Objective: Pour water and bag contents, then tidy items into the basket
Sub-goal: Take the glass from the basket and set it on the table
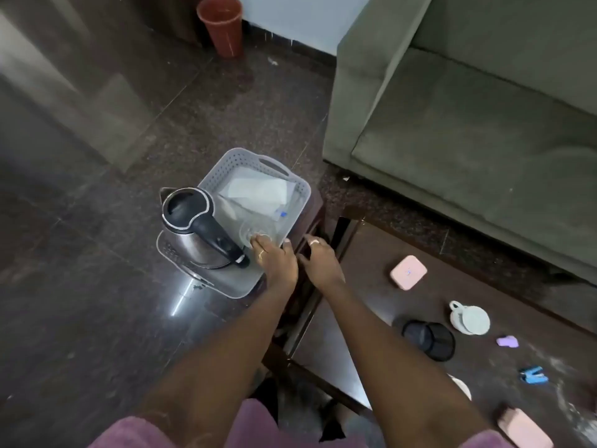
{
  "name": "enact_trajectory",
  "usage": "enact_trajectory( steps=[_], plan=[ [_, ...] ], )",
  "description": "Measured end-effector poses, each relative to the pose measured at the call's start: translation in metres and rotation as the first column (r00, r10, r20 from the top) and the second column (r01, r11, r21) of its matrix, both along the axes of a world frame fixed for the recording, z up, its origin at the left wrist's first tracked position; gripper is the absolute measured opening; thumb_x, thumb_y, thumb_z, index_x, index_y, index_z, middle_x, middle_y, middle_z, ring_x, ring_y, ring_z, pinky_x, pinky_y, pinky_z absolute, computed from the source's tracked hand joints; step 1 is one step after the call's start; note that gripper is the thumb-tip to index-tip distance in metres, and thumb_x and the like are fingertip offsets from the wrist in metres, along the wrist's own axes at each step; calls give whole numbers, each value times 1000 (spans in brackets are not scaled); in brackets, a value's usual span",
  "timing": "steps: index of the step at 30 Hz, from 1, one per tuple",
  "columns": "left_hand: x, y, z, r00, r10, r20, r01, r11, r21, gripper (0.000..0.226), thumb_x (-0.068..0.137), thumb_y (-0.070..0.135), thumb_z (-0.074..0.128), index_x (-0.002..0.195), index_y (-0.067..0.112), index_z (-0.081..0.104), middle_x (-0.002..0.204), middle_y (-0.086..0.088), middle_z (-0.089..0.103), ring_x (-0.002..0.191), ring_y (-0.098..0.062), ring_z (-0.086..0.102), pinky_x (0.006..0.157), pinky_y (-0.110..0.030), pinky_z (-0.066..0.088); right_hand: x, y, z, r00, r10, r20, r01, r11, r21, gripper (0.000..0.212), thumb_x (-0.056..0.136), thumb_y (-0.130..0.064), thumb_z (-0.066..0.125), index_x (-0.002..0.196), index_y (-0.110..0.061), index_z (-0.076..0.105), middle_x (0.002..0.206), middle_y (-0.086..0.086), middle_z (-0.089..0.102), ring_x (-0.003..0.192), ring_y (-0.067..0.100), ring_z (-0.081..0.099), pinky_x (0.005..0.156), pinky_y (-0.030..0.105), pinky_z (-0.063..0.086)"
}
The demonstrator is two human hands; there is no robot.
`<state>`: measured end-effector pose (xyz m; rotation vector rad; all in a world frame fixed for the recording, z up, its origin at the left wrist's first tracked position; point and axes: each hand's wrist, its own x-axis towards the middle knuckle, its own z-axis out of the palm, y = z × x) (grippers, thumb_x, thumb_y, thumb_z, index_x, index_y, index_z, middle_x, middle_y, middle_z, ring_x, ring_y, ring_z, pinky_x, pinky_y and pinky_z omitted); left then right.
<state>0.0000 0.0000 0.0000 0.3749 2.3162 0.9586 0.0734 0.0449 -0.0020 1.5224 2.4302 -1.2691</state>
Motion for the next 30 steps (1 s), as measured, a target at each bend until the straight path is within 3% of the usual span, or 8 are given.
enact_trajectory(
  steps=[4, 7, 12, 16, 19, 23, 26, 30],
  plan=[
    [-24, 1, -14, 991, 99, 90, -96, 995, -37, 63, 98, 22, 43, 142, -9, 12, 153, -28, 11, 139, -39, 23, 115, -42, 24, -47, 5, -4, 998, 59, -27, -61, 995, -84, 45, 95, -13, 46, 138, -5, 37, 143, 14, 38, 131, 27, 39, 107, 33, 32],
    [-35, 8, -25, 967, 155, 200, -146, 988, -57, 68, 100, 28, 35, 146, -3, -4, 156, -26, 2, 142, -37, 21, 116, -43, 23, -68, 12, -12, 1000, -10, -24, 6, 988, -154, 34, 94, -15, 48, 126, -2, 49, 129, 19, 51, 119, 30, 49, 100, 31, 37],
    [-44, 13, -32, 912, 278, 303, -269, 960, -72, 67, 100, 32, 32, 148, 8, -9, 154, -23, 18, 138, -36, 31, 113, -44, 29, -95, 22, -22, 990, -58, 131, 88, 967, -239, 29, 96, -21, 45, 105, 4, 55, 110, 26, 59, 103, 38, 56, 84, 37, 46],
    [-48, 14, -30, 897, 331, 292, -336, 941, -35, 63, 99, 25, 33, 149, 10, -2, 156, -17, 18, 137, -31, 34, 112, -34, 30, -110, 26, -24, 981, -64, 185, 101, 975, -200, 22, 93, -13, 47, 102, 5, 56, 111, 24, 59, 102, 35, 57, 71, 30, 41],
    [-49, 15, -27, 903, 325, 282, -343, 939, 14, 60, 99, 23, 35, 149, 12, 3, 154, -15, 25, 137, -31, 35, 113, -40, 32, -108, 25, -19, 981, -134, 140, 157, 972, -174, 20, 90, -13, 50, 93, 5, 59, 104, 24, 61, 94, 35, 59, 67, 30, 41],
    [-35, 16, -8, 955, 285, 79, -294, 946, 140, 55, 96, 18, 40, 146, 10, 18, 153, -13, 28, 137, -30, 32, 112, -45, 32, -88, 23, -1, 954, -298, -33, 291, 947, -137, 30, 86, -13, 53, 57, -11, 46, 75, 12, 60, 69, 25, 54, 58, 21, 29],
    [-16, 21, 11, 974, 214, -70, -195, 958, 212, 52, 98, 18, 39, 146, 12, 23, 152, -11, 26, 131, -29, 38, 102, -31, 34, -59, 19, 17, 877, -454, -158, 437, 890, -131, 36, 83, -11, 53, 49, -19, 42, 54, -3, 51, 52, 12, 45, 53, 21, 28],
    [25, 17, 10, 996, 40, -83, -10, 943, 332, 39, 99, 18, 38, 138, 15, 39, 143, -9, 36, 119, -16, 41, 85, -3, 25, 0, 6, 19, 757, -628, -180, 621, 777, -99, 18, 83, -15, 52, 75, -12, 67, 68, 3, 64, 62, 14, 52, 57, 20, 29]
  ],
)
